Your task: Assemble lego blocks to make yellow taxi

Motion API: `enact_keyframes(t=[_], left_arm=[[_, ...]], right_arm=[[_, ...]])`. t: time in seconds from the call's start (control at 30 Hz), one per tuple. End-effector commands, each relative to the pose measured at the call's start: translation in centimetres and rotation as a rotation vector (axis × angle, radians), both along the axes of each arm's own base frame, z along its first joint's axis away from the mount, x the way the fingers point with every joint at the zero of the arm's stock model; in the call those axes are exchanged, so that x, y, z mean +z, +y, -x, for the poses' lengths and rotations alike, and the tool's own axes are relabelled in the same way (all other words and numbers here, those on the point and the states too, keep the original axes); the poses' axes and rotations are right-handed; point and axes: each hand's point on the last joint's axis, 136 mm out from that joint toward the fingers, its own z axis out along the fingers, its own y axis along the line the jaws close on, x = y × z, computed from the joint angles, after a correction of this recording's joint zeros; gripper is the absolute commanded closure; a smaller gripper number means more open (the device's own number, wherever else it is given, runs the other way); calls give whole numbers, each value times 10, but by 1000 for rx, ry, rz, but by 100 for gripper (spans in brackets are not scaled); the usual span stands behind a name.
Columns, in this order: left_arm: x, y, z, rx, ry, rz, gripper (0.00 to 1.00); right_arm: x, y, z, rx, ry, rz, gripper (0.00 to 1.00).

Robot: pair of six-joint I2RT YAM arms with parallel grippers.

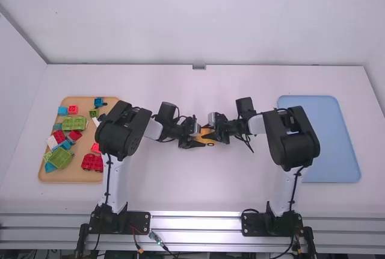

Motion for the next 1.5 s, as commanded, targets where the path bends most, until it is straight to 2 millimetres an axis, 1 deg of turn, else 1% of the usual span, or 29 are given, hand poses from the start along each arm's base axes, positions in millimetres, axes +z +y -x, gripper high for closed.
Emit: enact_keyframes(t=[0.0, 0.1, 0.17, 0.37, 0.47, 0.6, 0.77, 0.87, 1.03, 1.13, 1.23, 1.33, 1.47], left_arm=[[-14, 0, 4, 12, 19, -41, 65], [-16, 0, 2, 20, 19, -49, 66], [-15, 0, 2, 20, 18, -49, 66], [-15, 0, 2, 20, 18, -49, 66], [-16, 0, 2, 21, 17, -50, 66], [-16, 0, 2, 21, 16, -50, 66], [-15, 0, 2, 21, 14, -49, 66], [-15, 0, 1, 23, 11, -50, 67], [-14, 0, -1, 23, 0, -46, 68], [-15, 3, -15, 108, 37, -63, 72], [-14, 4, -18, 123, 33, -66, 72], [-12, 1, -12, 81, 12, -48, 72], [-10, 0, -11, 73, 16, -37, 71]], right_arm=[[-12, -6, 7, -41, 75, 57, 100], [-16, -7, 10, -43, 83, 73, 100], [-15, -7, 13, -28, 77, 66, 100], [-16, -14, 8, -50, 73, 72, 100], [-15, -17, 10, -44, 77, 66, 100], [-16, -20, 8, -56, 74, 73, 100], [-22, -14, 19, -30, 78, 91, 100], [-25, -19, 19, -44, 83, 101, 100], [-25, -20, 21, -47, 66, 99, 100], [-28, -19, 24, -43, 35, 100, 100], [-31, -22, 20, -74, 36, 109, 100], [-32, -23, 21, -84, 39, 103, 100], [-34, -24, 23, -85, 43, 108, 100]])
